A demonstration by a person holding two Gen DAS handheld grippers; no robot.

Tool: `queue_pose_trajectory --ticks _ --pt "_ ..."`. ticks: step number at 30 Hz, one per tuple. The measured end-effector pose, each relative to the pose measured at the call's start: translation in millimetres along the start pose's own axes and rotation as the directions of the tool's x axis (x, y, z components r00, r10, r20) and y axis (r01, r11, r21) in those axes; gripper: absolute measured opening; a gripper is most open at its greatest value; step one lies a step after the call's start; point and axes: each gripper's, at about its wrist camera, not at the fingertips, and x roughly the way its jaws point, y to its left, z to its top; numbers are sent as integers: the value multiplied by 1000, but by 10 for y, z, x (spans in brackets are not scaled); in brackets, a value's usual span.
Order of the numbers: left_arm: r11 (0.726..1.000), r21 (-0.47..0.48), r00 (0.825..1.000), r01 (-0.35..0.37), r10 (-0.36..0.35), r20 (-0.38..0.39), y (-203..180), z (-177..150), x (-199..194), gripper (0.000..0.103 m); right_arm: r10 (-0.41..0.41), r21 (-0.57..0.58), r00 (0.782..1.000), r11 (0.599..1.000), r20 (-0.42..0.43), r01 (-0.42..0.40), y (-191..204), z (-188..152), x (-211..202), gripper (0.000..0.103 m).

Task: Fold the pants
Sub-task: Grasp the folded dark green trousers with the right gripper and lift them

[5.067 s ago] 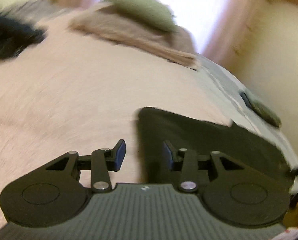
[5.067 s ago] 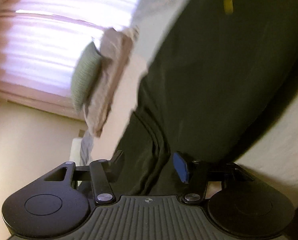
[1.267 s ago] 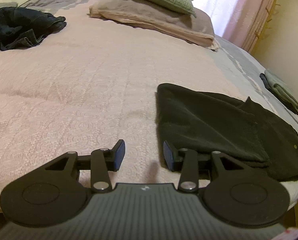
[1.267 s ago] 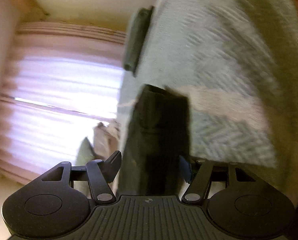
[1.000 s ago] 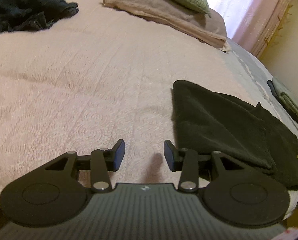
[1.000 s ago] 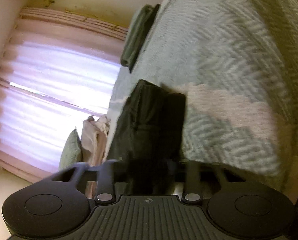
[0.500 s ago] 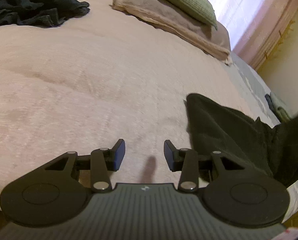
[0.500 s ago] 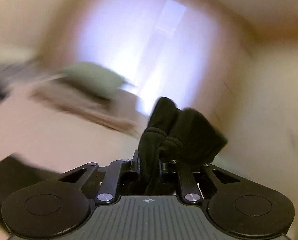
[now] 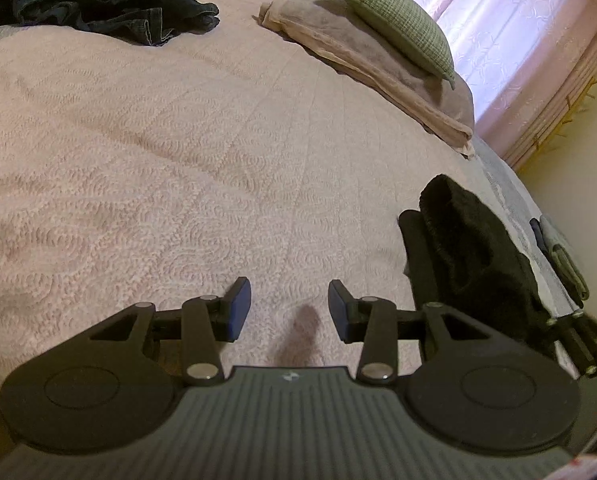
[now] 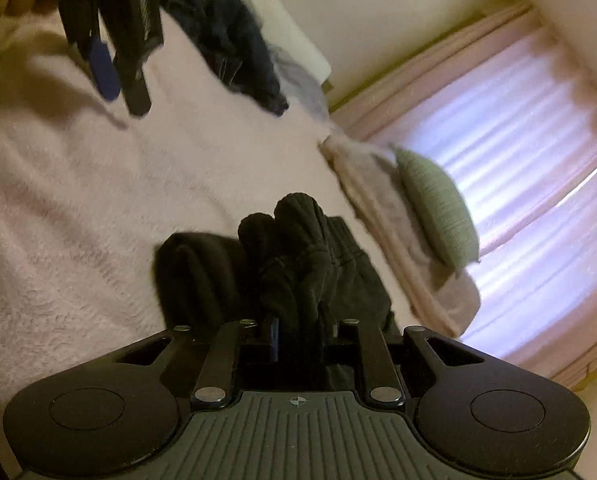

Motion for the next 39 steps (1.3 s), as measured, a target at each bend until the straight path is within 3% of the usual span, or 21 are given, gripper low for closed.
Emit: queue_pose_trajectory --ticks 2,4,5,6,8,10,11,12,14,16,18,20,22,25,27,29,31,34,39 --pt "1000 14 1000 -8 8 3 -38 -30 -3 37 64 41 998 997 -26 -63 2 -44 -56 19" --pt "1000 15 1000 -3 3 3 -54 -65 -30 37 32 -8 999 999 -40 -33 32 -31 -74 24" --pt "1000 10 1000 0 0 3 -52 -77 -44 37 23 -15 999 1000 -44 -24 82 -52 -116 33" --pt "1000 1 1000 3 -3 2 -49 -84 -58 37 25 11 999 1000 -39 -25 32 -61 -188 50" --pt "1000 -28 1000 12 -12 -2 -72 -101 -97 37 46 147 999 988 3 -46 -184 -92 -450 75" --pt "998 -40 999 43 -44 -9 -123 -110 -124 37 79 353 997 932 22 -81 -483 -179 -573 77" --pt "997 -44 998 63 -64 -14 -162 -124 -131 37 93 490 995 867 20 -91 -687 -281 -646 76" --pt "995 -49 996 91 -92 -20 -214 -141 -132 37 97 632 995 771 9 -81 -904 -418 -638 76" --pt "986 -70 988 151 -154 -34 -292 -170 -110 37 111 859 993 511 -40 -23 -1298 -776 -581 76" --pt "972 -102 975 212 -217 -43 -386 -181 -51 37 131 970 988 238 -86 53 -1539 -1235 -561 76" --pt "953 -144 961 266 -274 -43 -469 -162 31 45 159 993 981 40 -114 109 -1671 -1605 -539 76" --pt "933 -193 948 302 -316 -45 -513 -128 123 54 186 984 976 -108 -117 138 -1755 -1881 -521 76" --pt "917 -228 937 328 -347 -47 -553 -88 233 55 227 958 968 -238 -106 161 -1764 -2095 -506 74" --pt "927 -197 939 320 -337 -64 -681 -24 375 57 273 907 960 -383 -68 173 -1762 -2414 -651 63" --pt "939 -153 943 307 -322 -85 -788 5 484 58 282 893 957 -412 -66 183 -1768 -2487 -589 58" --pt "935 -150 931 322 -342 -131 -848 -1 631 57 286 894 956 -410 -60 179 -1783 -2468 -509 56" --pt "937 -150 930 315 -337 -147 -896 -16 742 57 296 906 954 -389 -50 168 -1794 -2433 -432 56" --pt "944 -129 937 305 -322 -136 -947 6 778 50 314 928 948 -338 -47 158 -1771 -2363 -303 55" --pt "949 -47 947 312 -314 -67 -982 0 548 22 334 967 936 -181 -110 178 -1721 -2166 -219 55"
